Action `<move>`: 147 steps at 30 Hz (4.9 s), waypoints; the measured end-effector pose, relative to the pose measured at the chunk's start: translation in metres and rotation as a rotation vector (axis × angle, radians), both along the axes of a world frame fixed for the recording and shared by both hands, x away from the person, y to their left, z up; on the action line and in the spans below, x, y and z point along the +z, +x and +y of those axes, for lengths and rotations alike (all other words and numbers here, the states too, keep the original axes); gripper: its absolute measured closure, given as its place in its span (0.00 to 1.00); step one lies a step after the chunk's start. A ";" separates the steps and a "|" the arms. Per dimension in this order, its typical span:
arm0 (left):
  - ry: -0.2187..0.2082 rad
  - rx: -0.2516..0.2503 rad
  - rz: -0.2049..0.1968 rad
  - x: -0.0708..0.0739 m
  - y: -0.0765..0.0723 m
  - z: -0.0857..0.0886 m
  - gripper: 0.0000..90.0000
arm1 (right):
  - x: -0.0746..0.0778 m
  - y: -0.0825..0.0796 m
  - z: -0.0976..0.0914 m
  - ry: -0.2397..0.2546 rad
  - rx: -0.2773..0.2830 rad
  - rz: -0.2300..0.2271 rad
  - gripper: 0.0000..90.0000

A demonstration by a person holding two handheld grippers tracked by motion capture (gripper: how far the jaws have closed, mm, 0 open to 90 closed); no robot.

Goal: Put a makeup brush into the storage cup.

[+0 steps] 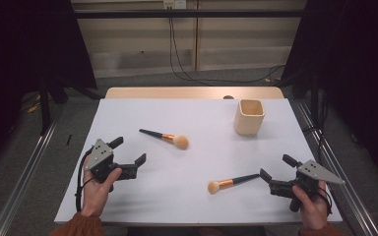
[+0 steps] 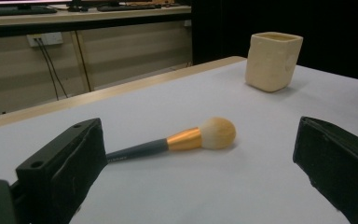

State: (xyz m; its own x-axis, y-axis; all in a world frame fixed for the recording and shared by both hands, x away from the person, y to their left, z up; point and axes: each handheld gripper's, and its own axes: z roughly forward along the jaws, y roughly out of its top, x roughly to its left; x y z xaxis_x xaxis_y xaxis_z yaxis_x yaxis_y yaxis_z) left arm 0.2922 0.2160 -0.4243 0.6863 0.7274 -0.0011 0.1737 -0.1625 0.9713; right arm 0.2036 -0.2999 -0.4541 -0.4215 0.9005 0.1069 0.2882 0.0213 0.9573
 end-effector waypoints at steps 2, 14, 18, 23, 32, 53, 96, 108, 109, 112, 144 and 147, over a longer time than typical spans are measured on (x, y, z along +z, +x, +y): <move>0.004 -0.001 -0.005 0.001 0.002 -0.002 0.02 | 0.000 0.000 0.000 0.002 0.001 -0.001 0.00; -0.003 -0.022 -0.019 0.012 0.030 -0.018 0.02 | 0.000 0.000 0.000 0.000 -0.001 0.002 0.00; -0.001 -0.020 -0.025 0.013 0.036 -0.023 0.02 | 0.000 0.000 0.000 0.000 -0.002 0.002 0.00; 0.011 -0.037 -0.028 0.019 0.042 -0.036 0.02 | 0.000 0.000 0.001 -0.002 0.001 0.001 0.00; -0.024 -0.049 -0.029 0.022 0.062 -0.048 0.02 | 0.000 0.000 0.000 0.001 -0.004 0.002 0.00; 0.011 -0.062 -0.046 0.045 0.106 -0.062 0.01 | -0.001 -0.003 -0.001 0.002 -0.010 0.002 0.00; 0.473 -0.247 0.226 0.037 0.149 -0.078 0.04 | -0.001 -0.002 0.002 -0.008 0.010 0.006 0.00; 0.637 -0.346 0.326 0.021 0.162 -0.086 0.08 | -0.002 -0.002 0.002 -0.025 0.018 0.011 0.00; 0.637 -0.346 0.326 0.021 0.162 -0.086 0.08 | -0.002 -0.002 0.002 -0.025 0.018 0.011 0.00; 0.646 -0.356 0.347 0.017 0.165 -0.088 0.09 | -0.002 -0.001 0.002 -0.023 0.017 0.012 0.00; 0.950 -0.559 0.484 -0.022 0.182 -0.110 0.09 | -0.004 0.000 0.004 -0.027 0.032 0.031 0.00; 0.960 -0.559 0.498 -0.024 0.183 -0.111 0.14 | -0.004 0.000 0.004 -0.026 0.032 0.033 0.00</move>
